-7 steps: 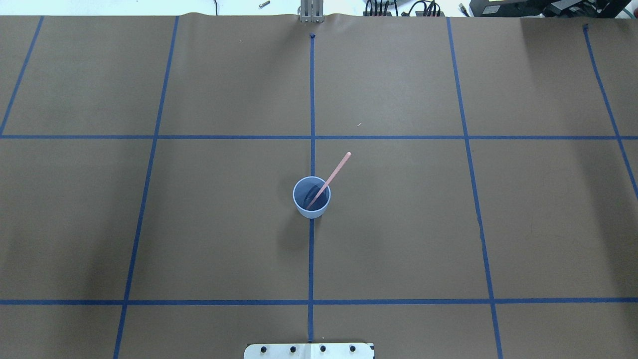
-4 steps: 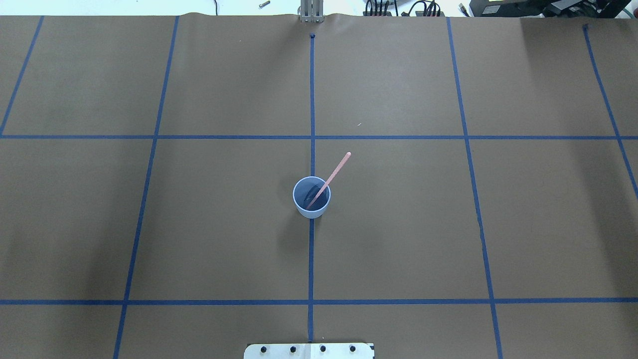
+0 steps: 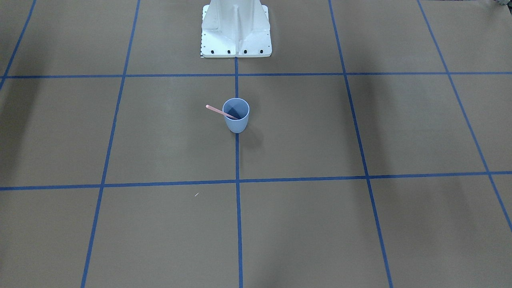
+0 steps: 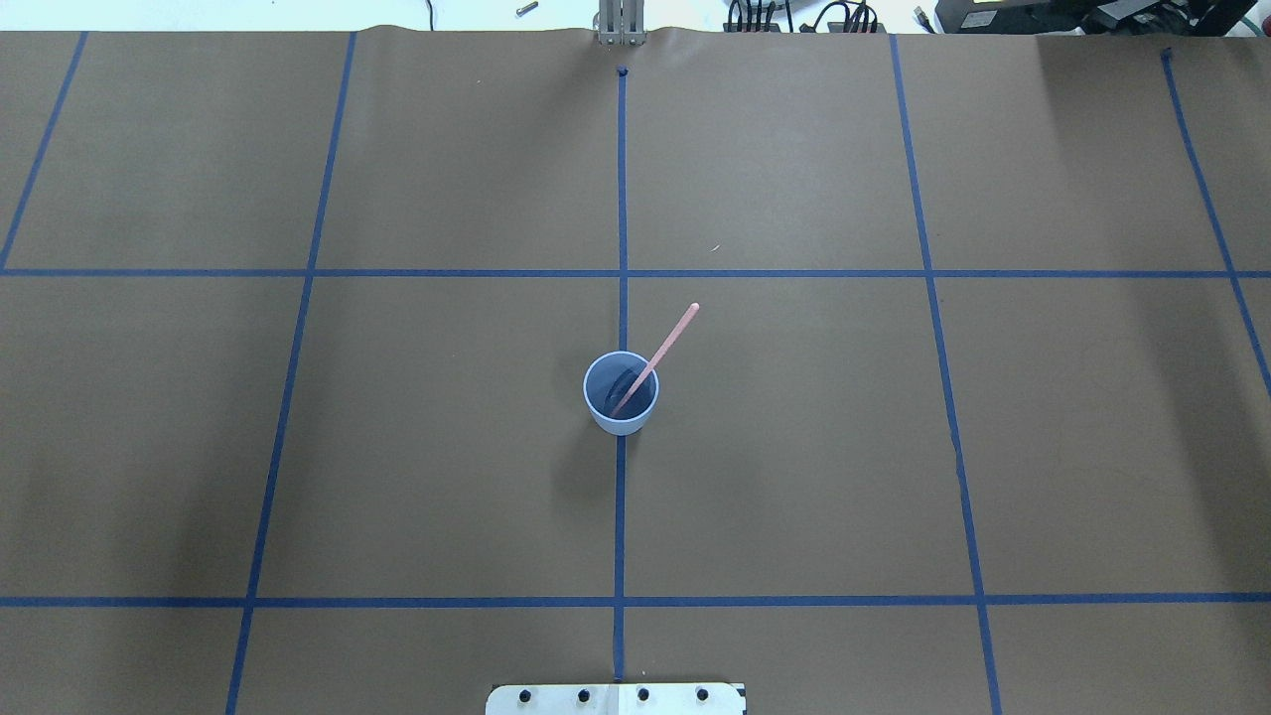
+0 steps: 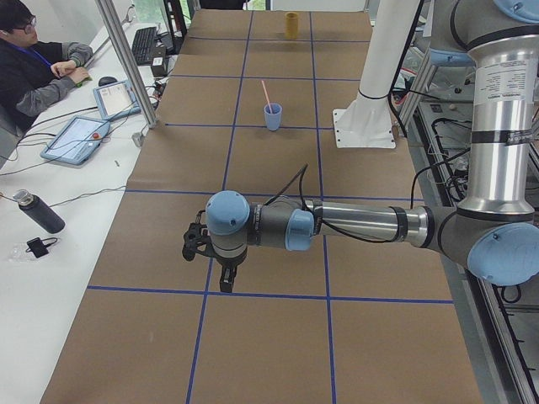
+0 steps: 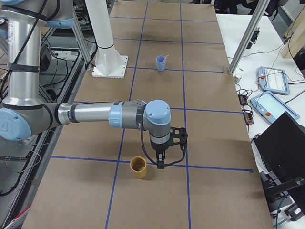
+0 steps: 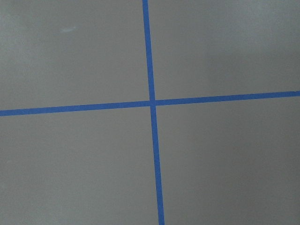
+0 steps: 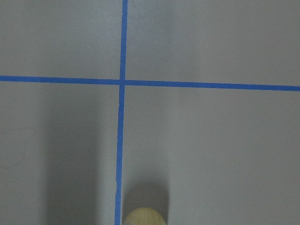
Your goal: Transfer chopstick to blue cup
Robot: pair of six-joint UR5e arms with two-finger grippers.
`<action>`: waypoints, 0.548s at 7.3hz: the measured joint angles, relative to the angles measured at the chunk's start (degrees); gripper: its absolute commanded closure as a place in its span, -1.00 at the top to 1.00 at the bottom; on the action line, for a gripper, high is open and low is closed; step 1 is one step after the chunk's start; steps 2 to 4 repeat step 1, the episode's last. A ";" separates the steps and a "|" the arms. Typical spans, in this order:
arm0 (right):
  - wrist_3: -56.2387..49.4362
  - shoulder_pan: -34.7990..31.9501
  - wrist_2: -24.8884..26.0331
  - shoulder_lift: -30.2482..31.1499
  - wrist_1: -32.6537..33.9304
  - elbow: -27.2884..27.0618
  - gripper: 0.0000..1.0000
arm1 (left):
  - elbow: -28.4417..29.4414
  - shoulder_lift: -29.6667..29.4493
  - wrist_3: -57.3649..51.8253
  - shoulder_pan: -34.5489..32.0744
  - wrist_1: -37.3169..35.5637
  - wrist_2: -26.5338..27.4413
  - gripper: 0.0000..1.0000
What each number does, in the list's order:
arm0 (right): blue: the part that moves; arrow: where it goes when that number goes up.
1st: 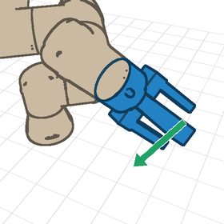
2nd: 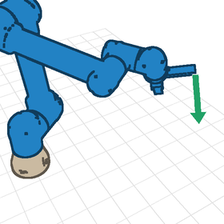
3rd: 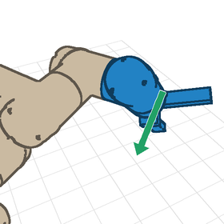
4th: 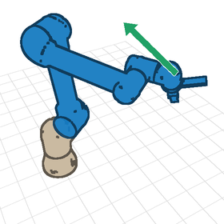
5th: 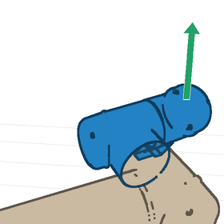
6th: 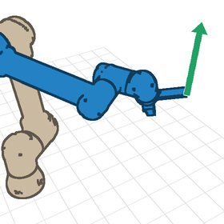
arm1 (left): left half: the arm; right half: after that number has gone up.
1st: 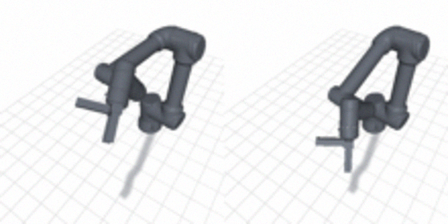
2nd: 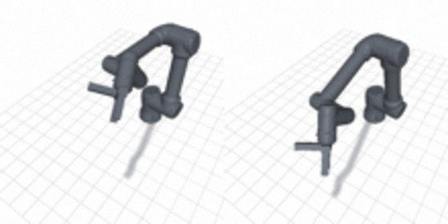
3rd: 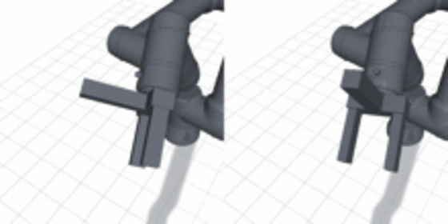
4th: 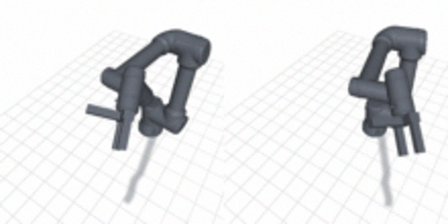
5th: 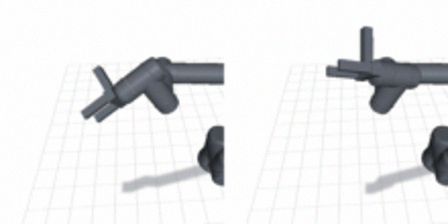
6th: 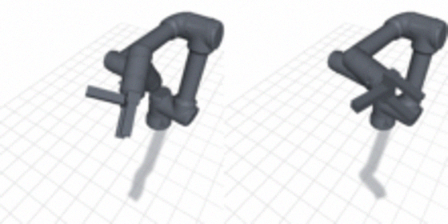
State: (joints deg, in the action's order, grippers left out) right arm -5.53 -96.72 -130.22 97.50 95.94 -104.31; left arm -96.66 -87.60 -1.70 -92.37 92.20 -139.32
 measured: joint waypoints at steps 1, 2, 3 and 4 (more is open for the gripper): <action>0.06 0.41 -0.02 0.01 -0.09 0.04 1.00 | -0.24 -0.01 0.02 0.00 -0.02 0.01 0.97; 0.06 0.41 -0.02 0.01 -0.09 0.04 1.00 | -0.24 -0.01 0.02 0.00 -0.02 0.01 0.97; 0.06 0.41 -0.02 0.01 -0.09 0.04 1.00 | -0.24 -0.01 0.02 0.00 -0.02 0.01 0.97; 0.06 0.41 -0.02 0.01 -0.09 0.04 1.00 | -0.24 -0.01 0.02 0.00 -0.02 0.01 0.97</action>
